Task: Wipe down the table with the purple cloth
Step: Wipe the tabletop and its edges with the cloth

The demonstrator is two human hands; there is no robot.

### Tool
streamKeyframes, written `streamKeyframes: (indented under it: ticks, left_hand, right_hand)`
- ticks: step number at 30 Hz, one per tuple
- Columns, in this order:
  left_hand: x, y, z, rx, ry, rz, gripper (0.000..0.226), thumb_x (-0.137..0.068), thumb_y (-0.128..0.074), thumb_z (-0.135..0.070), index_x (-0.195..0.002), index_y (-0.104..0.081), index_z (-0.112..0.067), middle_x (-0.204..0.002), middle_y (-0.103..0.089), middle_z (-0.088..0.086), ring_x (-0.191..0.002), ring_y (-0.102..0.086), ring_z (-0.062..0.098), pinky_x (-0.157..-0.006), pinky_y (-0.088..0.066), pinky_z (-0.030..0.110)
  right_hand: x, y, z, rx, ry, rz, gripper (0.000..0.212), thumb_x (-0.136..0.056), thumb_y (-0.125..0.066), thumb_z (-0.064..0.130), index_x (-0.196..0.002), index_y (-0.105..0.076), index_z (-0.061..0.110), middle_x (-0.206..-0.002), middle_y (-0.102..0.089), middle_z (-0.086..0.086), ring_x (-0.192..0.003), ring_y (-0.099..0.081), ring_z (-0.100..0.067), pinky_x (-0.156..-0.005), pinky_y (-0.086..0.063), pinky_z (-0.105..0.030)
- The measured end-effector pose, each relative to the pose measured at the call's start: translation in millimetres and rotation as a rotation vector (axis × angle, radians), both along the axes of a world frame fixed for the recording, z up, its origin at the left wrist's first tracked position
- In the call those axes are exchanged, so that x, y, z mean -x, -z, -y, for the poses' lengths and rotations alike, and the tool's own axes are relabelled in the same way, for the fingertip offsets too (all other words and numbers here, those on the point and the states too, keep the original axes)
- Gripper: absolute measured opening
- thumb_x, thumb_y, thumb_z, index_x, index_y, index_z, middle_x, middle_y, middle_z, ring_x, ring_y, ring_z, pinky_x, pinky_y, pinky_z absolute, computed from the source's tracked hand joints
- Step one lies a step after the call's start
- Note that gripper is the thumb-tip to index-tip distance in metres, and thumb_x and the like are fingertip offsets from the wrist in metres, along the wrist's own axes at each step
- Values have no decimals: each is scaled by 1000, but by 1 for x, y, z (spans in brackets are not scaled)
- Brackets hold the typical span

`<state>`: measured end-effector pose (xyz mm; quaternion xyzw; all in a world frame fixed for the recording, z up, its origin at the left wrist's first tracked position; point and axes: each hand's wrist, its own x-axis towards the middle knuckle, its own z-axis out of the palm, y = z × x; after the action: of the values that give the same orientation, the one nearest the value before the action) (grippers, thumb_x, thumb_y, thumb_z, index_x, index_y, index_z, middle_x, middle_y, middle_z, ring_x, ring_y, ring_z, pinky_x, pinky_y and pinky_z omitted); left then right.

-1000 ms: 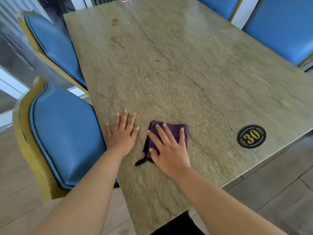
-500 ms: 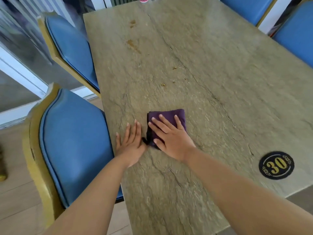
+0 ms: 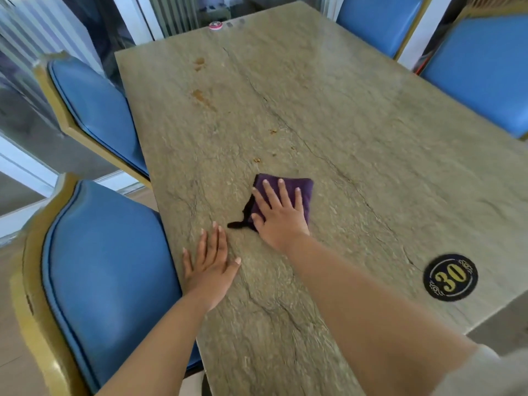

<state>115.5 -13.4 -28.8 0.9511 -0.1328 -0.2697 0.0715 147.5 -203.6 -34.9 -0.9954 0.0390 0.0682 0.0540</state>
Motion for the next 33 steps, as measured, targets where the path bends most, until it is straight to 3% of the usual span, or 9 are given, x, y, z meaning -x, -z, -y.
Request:
streamKeyframes:
  ticks: [3, 5, 10, 13, 17, 21, 23, 29, 33]
  left_hand:
    - [-2, -3, 1, 22, -5, -20, 76, -98, -16, -58, -132, 46, -30, -137, 55, -11, -133, 43, 12, -112, 25, 51]
    - [-5, -7, 3, 18, 17, -72, 75, -98, -16, -58, -139, 38, -28, -140, 53, -9, -134, 43, 14, -109, 25, 51]
    - [-19, -21, 10, -38, 48, -212, 77, -100, -25, -51, -145, 31, -24, -145, 49, -5, -139, 38, 21, -112, 18, 54]
    - [-27, -26, 6, -31, 80, -248, 75, -102, -32, -39, -148, 25, -23, -149, 44, -4, -142, 33, 21, -114, 11, 54]
    - [-39, -31, 1, 25, 94, -241, 71, -99, -36, -21, -153, 10, -21, -156, 32, -3, -146, 23, 22, -119, 1, 51]
    - [-42, -35, -1, 35, 100, -229, 70, -96, -35, -14, -154, 3, -19, -159, 25, 0, -147, 18, 23, -120, 0, 47]
    - [-42, -34, -2, 23, 121, -229, 72, -96, -36, -11, -154, 5, -19, -158, 28, -1, -147, 18, 23, -120, -1, 47]
    - [-39, -35, -4, -42, 158, -201, 75, -96, -35, -6, -153, 11, -21, -155, 34, -2, -147, 21, 22, -120, -3, 46]
    - [-38, -37, -2, -72, 186, -208, 71, -98, -30, -6, -152, 14, -20, -154, 35, 0, -146, 22, 24, -120, 0, 47]
  right_hand:
    - [43, 3, 20, 29, -307, 27, 60, -93, -11, 56, -150, 1, 40, -160, 3, 11, -147, 11, -20, -117, 8, -51]
    - [70, 4, 46, 43, -273, 19, 59, -92, -12, 58, -148, 2, 45, -159, 5, 14, -146, 13, -17, -117, 9, -50]
    - [114, 6, 39, 17, 592, 29, 62, -92, -12, 61, -149, 4, 42, -161, 7, 6, -146, 16, -25, -114, 13, -56]
    - [115, 3, -28, -52, 830, 13, 64, -95, -14, 57, -151, 6, 33, -160, 13, 0, -145, 20, -30, -112, 13, -60]
    - [115, 2, -129, -83, 633, 63, 64, -96, -16, 55, -150, 7, 30, -157, 18, 1, -143, 24, -31, -110, 21, -57]
    - [138, 5, -147, -66, 208, 81, 64, -92, -23, 57, -151, -14, 33, -160, -7, 4, -147, 6, -29, -112, 10, -53]
    - [163, 7, -128, -28, 137, 81, 62, -91, -27, 60, -149, -19, 39, -158, -16, 8, -147, -3, -25, -113, 5, -52]
    - [238, 3, -118, 17, 484, 32, 61, -91, -19, 65, -147, -1, 48, -159, 0, 13, -146, 13, -17, -115, 10, -53]
    - [236, -1, -163, -45, 707, 48, 61, -94, -15, 58, -150, 0, 40, -158, 11, 10, -145, 20, -22, -113, 17, -54]
